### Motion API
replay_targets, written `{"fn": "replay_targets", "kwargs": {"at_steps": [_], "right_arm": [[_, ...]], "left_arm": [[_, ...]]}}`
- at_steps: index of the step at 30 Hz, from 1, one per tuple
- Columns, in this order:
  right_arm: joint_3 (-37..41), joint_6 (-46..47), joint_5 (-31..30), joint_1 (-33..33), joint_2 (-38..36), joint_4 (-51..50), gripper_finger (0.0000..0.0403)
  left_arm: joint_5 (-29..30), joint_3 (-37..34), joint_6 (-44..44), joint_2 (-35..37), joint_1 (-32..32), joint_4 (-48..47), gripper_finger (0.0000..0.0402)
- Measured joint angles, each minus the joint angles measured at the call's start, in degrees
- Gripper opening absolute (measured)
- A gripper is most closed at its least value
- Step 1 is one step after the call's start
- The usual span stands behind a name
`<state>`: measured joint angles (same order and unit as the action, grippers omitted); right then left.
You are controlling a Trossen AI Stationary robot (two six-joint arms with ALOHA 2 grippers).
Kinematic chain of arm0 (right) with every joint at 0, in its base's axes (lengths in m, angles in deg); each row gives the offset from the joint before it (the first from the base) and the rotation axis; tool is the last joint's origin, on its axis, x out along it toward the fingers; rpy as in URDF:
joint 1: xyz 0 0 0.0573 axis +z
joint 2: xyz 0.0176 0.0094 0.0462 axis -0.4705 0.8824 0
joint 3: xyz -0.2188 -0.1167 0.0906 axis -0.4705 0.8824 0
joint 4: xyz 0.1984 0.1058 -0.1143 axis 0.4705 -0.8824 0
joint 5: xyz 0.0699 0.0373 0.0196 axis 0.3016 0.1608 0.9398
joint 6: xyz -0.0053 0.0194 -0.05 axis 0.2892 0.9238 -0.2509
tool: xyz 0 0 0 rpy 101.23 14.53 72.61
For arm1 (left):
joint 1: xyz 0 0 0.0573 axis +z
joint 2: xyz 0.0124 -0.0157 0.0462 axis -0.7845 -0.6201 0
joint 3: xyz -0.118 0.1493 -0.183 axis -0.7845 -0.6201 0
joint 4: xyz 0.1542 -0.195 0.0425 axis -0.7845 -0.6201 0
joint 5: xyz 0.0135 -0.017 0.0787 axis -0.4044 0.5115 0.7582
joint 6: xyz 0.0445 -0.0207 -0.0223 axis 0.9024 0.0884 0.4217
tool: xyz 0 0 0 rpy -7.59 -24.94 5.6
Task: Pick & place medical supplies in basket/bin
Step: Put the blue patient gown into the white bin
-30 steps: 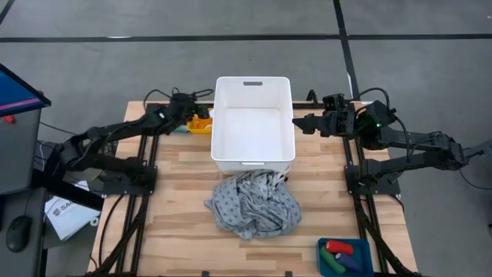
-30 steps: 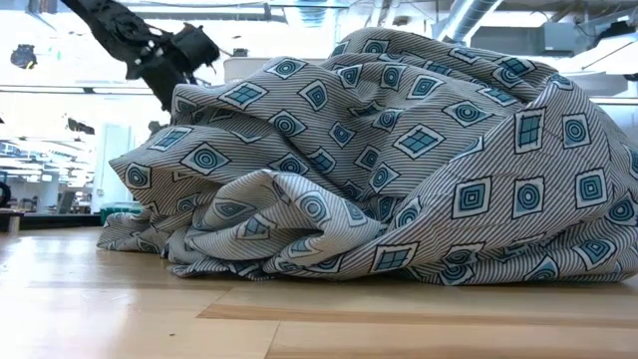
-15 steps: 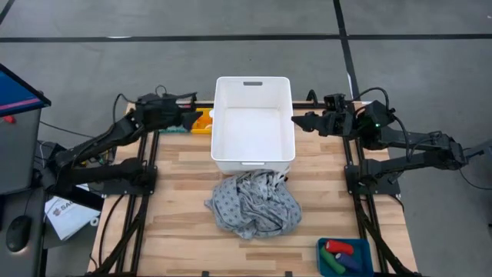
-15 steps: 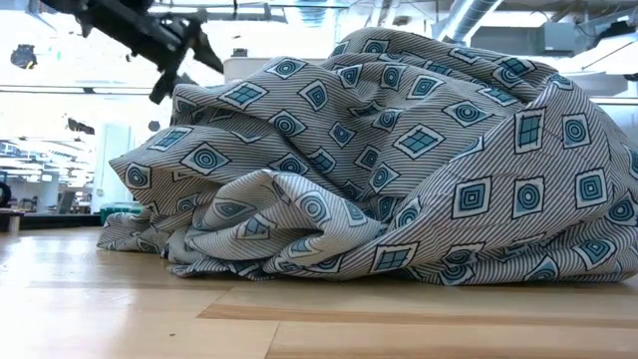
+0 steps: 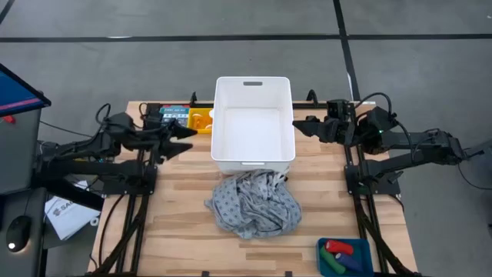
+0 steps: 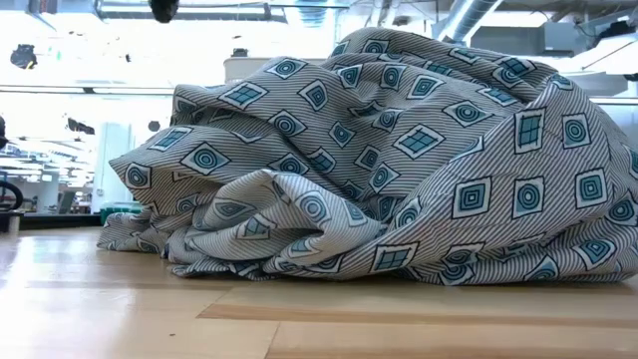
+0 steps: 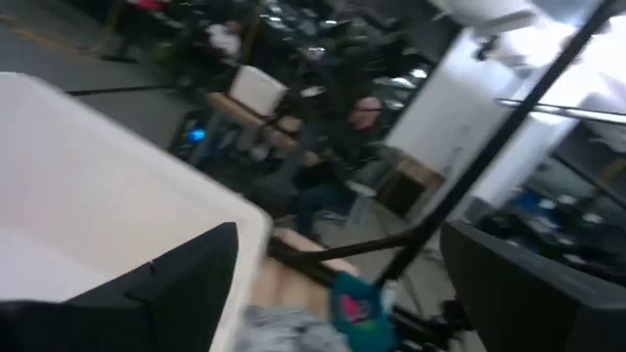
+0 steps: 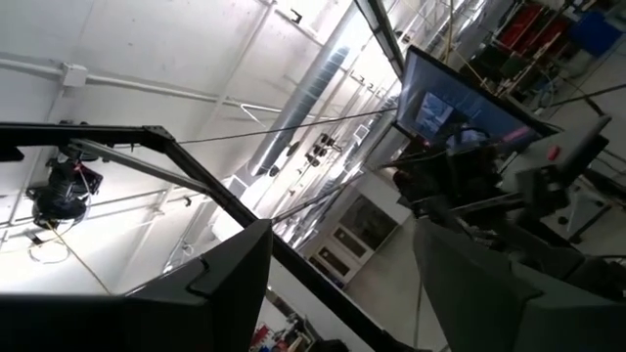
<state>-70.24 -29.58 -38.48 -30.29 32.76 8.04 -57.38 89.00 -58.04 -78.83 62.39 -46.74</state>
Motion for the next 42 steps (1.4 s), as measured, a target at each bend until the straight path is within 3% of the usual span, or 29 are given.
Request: {"fn": "replay_targets", "kwargs": {"at_steps": [5, 10, 19, 26, 35, 38, 42], "right_arm": [[0.0, -2.4, -3.4, 3.1, 0.0, 0.0, 0.0245], [-0.4, -5.0, -7.5, 9.5, 2.0, -2.5, 0.0245], [-13.4, -9.1, -11.9, 20.5, 12.6, -8.0, 0.0245], [-32.4, -7.4, -13.3, 27.5, 22.0, -38.6, 0.0245], [-59.3, -0.9, -10.3, 30.0, 35.9, -80.5, 0.0246], [-64.4, -0.4, -9.9, 30.4, 40.6, -88.1, 0.0261], [-65.8, -0.3, -8.5, 31.2, 47.2, -95.4, 0.0304]], "left_arm": [[3.0, 1.9, 0.9, 0.0, -6.9, 0.0, 0.0376], [4.7, 2.1, 2.1, 0.5, -8.6, -0.1, 0.0392], [3.0, 2.1, 3.3, 0.5, -8.6, 1.5, 0.0399], [2.9, 2.1, 4.8, 0.5, -8.6, 1.4, 0.0397], [3.7, 2.2, 6.7, 0.8, -8.6, 1.1, 0.0396], [3.7, 2.1, 6.5, 0.9, -8.6, 0.8, 0.0396], [2.9, 2.2, 6.5, 0.9, -8.6, -0.1, 0.0396]]}}
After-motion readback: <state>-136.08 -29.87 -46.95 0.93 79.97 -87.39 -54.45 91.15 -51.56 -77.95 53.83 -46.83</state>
